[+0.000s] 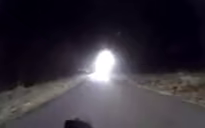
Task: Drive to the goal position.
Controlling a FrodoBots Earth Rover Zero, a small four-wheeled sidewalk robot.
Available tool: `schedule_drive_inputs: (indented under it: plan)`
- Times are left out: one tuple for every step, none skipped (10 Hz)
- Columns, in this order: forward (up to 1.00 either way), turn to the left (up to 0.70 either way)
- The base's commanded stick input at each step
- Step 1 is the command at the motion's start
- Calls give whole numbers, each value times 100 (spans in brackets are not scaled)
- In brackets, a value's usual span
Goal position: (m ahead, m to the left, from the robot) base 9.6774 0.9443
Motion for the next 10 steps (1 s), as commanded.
schedule_drive_inputs:
  plan:
    - [94,5]
    - [95,5]
    - [95,5]
    - [95,5]
    - [95,5]
    - [95,5]
    - [95,5]
    - [95,5]
    - [95,5]
    - [95,5]
